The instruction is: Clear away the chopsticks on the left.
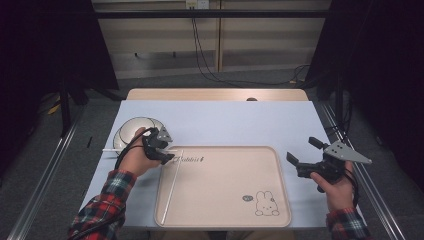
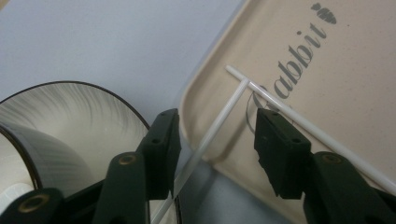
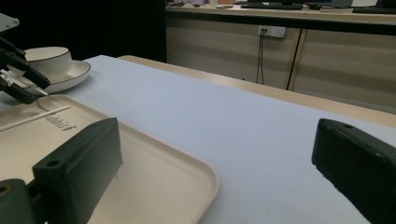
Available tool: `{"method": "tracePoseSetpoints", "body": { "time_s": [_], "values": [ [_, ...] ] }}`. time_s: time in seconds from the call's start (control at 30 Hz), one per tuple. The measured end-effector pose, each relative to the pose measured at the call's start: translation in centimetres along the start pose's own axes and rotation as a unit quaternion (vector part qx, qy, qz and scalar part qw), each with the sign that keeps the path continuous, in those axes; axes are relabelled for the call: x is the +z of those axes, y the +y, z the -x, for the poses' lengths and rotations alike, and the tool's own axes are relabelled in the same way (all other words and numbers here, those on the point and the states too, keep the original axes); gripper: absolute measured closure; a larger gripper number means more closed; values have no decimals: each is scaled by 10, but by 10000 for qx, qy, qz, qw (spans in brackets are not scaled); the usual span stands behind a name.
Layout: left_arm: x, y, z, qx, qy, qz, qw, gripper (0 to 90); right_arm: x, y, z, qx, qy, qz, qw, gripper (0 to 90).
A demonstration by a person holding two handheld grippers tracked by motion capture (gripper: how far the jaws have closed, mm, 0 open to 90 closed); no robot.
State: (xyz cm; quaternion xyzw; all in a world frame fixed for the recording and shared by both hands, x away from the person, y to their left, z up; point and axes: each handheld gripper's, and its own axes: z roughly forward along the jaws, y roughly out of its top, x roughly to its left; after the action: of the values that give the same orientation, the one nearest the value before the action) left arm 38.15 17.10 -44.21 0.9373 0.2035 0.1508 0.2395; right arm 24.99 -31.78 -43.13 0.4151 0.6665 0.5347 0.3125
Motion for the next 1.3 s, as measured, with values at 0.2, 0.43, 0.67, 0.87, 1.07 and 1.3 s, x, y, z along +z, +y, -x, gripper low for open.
{"method": "tracePoseSetpoints", "body": {
  "time_s": [0.2,0.43,0.67,0.87,1.07,1.3],
  "values": [
    [4,0,-1,38,-107,-111,9999,594,0,0,0,-8,21,6,10000,10],
    [10,-1,0,29,-76,-70,9999,647,0,0,0,-29,-20,-14,10000,10],
    [10,0,0,-26,82,-82,9999,757,0,0,0,-29,-18,-23,10000,11],
    [-10,7,-6,-999,74,511,9937,869,0,0,0,-44,-2,-44,10000,10],
    [-60,20,-17,-2166,59,1744,9605,871,0,0,0,-35,-29,-34,10000,10],
    [-96,21,-23,-2709,154,2574,9274,872,0,0,-1,-31,-26,-23,10000,11]
  ]
}}
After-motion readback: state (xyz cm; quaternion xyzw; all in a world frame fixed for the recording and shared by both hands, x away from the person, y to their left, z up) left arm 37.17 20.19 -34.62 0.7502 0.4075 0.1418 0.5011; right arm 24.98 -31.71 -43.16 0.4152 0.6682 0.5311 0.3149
